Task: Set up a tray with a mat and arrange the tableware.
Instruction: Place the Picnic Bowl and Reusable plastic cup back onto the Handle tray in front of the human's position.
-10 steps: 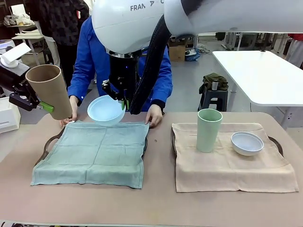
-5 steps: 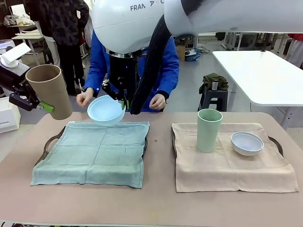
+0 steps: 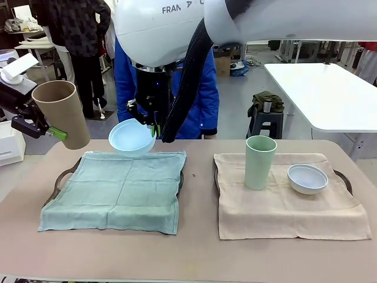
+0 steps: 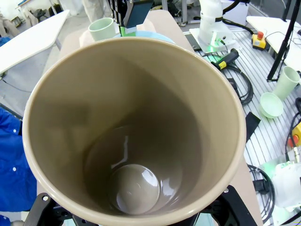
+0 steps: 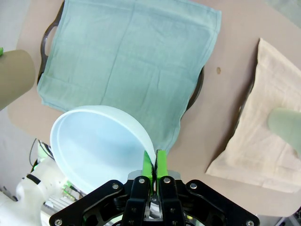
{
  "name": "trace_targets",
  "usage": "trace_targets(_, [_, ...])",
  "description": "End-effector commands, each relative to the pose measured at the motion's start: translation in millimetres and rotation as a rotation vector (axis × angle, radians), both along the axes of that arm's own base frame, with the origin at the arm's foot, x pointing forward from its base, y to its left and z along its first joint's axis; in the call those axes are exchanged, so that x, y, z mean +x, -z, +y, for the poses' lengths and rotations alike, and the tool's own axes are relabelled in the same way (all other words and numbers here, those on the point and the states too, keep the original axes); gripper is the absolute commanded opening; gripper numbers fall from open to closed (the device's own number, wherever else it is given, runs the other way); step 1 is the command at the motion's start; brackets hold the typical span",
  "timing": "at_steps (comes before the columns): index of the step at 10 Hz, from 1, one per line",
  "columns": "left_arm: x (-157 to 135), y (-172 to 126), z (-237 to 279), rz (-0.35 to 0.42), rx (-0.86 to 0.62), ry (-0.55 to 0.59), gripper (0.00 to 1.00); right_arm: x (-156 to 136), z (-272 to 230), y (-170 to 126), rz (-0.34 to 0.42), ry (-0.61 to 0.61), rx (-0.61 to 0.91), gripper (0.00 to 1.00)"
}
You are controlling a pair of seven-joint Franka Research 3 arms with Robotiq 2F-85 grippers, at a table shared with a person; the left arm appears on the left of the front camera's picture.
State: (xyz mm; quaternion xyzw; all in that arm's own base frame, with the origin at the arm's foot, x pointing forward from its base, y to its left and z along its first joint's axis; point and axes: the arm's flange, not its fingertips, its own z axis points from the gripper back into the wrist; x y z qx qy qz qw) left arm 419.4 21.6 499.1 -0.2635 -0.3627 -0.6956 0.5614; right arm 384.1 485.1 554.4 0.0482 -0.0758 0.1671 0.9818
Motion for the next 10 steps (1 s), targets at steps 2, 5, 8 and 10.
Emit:
trace_targets(2, [0,0,0,0.000,0.000,0.000,0.83,0,0,0,0.000,0.000,0.000,0.04])
trace_targets(5, [28,46,13,0.054,-0.072,0.050,0.83,41,0,36,0.013,0.003,0.029,0.04])
trace_targets(8, [46,89,23,0.079,-0.110,0.043,0.83,78,7,82,0.060,0.044,0.011,0.04])
trace_targets(10, [53,115,24,0.106,-0.120,0.051,0.83,91,12,106,0.093,0.029,0.005,0.04])
